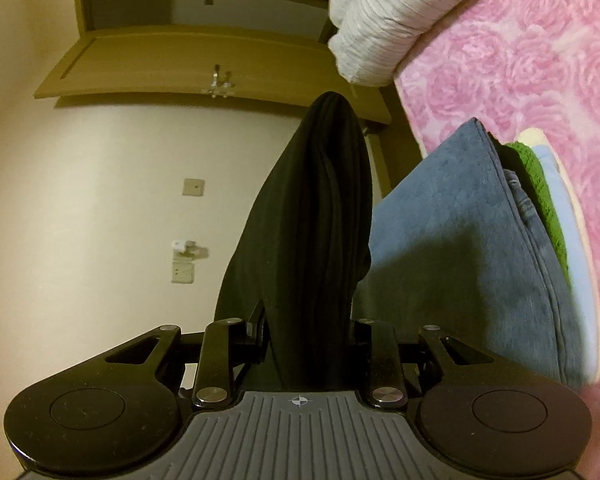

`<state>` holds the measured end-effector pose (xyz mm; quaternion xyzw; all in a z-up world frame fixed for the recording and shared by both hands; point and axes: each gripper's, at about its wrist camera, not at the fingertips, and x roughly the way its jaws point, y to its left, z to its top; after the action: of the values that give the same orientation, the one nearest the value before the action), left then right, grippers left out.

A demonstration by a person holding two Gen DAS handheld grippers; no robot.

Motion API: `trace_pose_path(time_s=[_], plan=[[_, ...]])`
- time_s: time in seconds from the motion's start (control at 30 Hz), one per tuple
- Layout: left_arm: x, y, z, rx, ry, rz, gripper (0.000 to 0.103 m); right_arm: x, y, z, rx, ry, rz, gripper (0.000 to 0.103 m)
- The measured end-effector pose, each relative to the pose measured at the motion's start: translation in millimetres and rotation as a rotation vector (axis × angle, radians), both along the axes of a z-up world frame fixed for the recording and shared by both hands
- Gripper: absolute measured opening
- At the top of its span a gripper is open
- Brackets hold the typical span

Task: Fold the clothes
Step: 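Carry the held trousers with both grippers toward the stack of folded clothes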

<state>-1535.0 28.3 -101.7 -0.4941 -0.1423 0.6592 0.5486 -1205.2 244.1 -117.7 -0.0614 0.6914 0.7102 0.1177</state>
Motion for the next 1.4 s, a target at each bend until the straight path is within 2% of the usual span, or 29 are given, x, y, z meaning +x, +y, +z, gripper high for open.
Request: trace_pose_path(time_s=[0.13,0.37,0.4,0.5,0.53,0.6,0.67,0.77,0.8,0.87,0.9,1.0,1.07,1.13,1.2,1.33,1.4], plan=[[-13.1,18.0,-22.1,-0.030,-0.026,-0.019,0.020,-8.1,6.2,-17.6,-0.007,-0.044,-0.018,0.029],[-12.9,40.9,-52.8,-0.069,-0.017,-0.049,0.021,-8.4,23.4,-45.9,0.013,-0.102,-0.036,0.030],[-12.5,43.4,-59.3,-0.086,-0.007,-0.051,0.023,-8.2,26.2,-49.5,0.021,-0.109,-0.031,0.033],[-10.9,47.5,-78.6,-0.155,-0.003,-0.050,0.027,-13.7,33.3,-70.0,0.007,-0.212,-0.005,0.057],[-9.6,44.3,-77.2,-0.146,-0.002,-0.047,0.027,-13.4,33.7,-73.5,0.006,-0.223,0.001,0.058],[-7.3,37.7,-74.6,-0.127,0.001,-0.040,0.027,-10.0,31.9,-67.3,0.036,-0.233,0.003,0.060],[-6.3,29.3,-70.6,-0.126,0.022,-0.017,0.027,-1.6,28.8,-50.2,0.121,-0.277,-0.006,0.063],[-8.6,20.0,-71.0,-0.106,-0.007,0.001,0.026,17.0,23.1,-32.2,0.191,-0.323,-0.051,0.064],[-9.1,18.9,-71.8,-0.102,-0.013,-0.001,0.023,23.8,20.7,-28.2,0.207,-0.330,-0.076,0.062],[-7.7,16.9,-69.6,-0.096,-0.005,0.003,0.019,25.9,18.1,-23.4,0.249,-0.356,-0.090,0.018],[-6.2,15.7,-66.3,-0.086,0.010,0.002,0.018,23.4,18.1,-21.1,0.269,-0.377,-0.079,0.006],[-2.8,11.9,-62.4,-0.083,0.068,-0.005,0.018,5.7,11.0,-18.6,0.371,-0.434,-0.044,0.006],[-6.8,11.7,-69.9,-0.116,0.068,0.003,0.018,-8.9,8.9,-23.5,0.420,-0.492,-0.016,0.006],[-9.8,10.4,-71.0,-0.132,0.045,0.028,0.022,-17.5,9.7,-30.7,0.424,-0.519,-0.016,0.006],[-9.9,9.4,-63.9,-0.151,0.052,0.045,0.031,-15.5,7.5,-25.5,0.427,-0.537,-0.020,0.008],[-4.4,-6.1,-34.1,-0.184,0.160,0.057,0.031,-0.1,-8.1,-3.7,0.484,-0.619,-0.021,0.019],[5.3,-16.7,-16.0,-0.201,0.251,0.067,0.030,5.3,-22.1,8.3,0.542,-0.655,-0.001,0.021]])
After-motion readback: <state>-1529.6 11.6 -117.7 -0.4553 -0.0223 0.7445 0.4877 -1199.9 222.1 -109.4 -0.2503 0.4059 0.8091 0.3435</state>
